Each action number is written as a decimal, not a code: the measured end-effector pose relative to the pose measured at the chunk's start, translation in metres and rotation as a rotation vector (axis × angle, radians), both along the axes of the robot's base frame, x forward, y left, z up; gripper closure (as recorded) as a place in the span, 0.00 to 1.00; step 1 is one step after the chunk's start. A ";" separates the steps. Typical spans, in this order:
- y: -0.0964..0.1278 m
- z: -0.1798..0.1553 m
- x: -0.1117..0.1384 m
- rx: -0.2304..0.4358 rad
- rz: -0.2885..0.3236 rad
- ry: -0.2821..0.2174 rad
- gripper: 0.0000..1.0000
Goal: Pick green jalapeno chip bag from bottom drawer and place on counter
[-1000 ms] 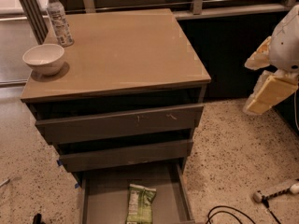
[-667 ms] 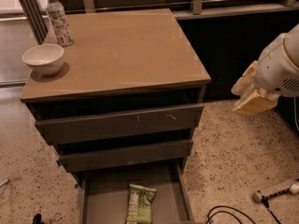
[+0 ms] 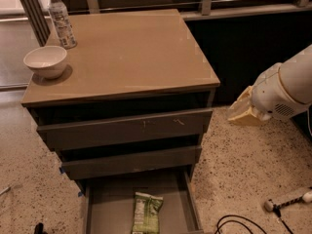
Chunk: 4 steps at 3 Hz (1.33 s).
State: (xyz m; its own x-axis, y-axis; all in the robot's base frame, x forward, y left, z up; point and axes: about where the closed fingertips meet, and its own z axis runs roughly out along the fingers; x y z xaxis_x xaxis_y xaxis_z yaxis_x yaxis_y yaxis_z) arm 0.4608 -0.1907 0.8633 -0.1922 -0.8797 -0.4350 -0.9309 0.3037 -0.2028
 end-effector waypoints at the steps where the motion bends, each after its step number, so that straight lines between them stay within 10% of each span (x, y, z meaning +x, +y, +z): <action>1: 0.000 0.000 0.000 0.000 0.000 0.000 1.00; 4: 0.092 -0.214 0.006 0.227 0.130 0.152 1.00</action>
Offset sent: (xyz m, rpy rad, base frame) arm 0.0004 0.0318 -0.1347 0.1182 0.0735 0.0705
